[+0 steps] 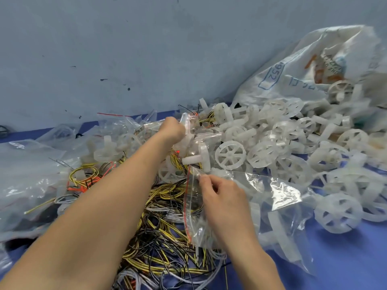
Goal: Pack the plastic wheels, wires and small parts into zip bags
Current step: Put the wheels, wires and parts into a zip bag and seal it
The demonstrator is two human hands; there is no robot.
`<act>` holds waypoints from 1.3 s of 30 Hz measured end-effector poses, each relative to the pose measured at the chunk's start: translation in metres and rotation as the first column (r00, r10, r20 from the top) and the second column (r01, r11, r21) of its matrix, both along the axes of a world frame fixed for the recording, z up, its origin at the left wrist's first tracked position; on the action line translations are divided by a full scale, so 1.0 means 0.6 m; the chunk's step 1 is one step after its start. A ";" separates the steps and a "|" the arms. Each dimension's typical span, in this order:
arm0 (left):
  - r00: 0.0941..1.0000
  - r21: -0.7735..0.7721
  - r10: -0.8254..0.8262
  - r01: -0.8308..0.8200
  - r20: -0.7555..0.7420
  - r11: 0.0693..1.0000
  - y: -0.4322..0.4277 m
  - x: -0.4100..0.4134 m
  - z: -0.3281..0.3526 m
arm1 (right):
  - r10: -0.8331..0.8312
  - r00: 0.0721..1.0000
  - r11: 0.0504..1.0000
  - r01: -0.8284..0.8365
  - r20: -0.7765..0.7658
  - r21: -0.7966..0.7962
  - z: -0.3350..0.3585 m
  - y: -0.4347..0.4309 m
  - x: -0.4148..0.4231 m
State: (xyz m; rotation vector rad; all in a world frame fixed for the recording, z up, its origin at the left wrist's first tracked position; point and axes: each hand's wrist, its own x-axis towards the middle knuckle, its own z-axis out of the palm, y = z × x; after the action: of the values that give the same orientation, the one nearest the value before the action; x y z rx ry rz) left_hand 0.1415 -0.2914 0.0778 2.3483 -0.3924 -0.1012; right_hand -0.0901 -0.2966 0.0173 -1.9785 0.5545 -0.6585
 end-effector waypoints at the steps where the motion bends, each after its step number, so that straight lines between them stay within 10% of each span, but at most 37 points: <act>1: 1.000 -0.054 0.030 -0.031 -0.003 0.998 0.010 0.000 0.006 | -0.003 1.000 1.000 0.003 0.004 -0.002 0.000 -0.001 -0.001; 7: 0.951 -0.689 -0.105 -0.131 -0.290 0.713 0.096 -0.055 0.056 | -0.012 0.999 1.000 0.011 0.046 0.003 0.007 0.001 -0.009; 13: 0.805 -0.907 -0.431 -0.303 -0.407 0.291 0.221 -0.172 0.069 | -0.049 0.994 0.999 0.050 0.099 -0.002 0.021 0.007 -0.025; 20: 0.626 -0.821 -0.533 -0.412 -0.570 0.395 0.253 -0.306 0.022 | -0.112 0.987 0.993 0.115 0.118 -0.019 0.033 0.008 -0.047; 30: 0.698 -0.783 -0.394 -0.406 -0.599 0.471 0.220 -0.364 -0.005 | -0.153 0.975 0.960 0.185 0.158 -0.211 0.055 0.025 -0.063; 39: 0.429 -0.830 -0.711 -0.305 -0.558 0.468 0.178 -0.369 -0.024 | -0.111 0.984 0.885 0.163 0.142 -0.437 0.073 0.074 -0.076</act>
State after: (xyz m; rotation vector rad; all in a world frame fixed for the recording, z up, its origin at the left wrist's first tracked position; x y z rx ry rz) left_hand -0.0796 -0.1845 0.0633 0.8682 -0.1505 -1.0297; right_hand -0.1357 -0.2524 0.0610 -2.3232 0.5086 -1.0577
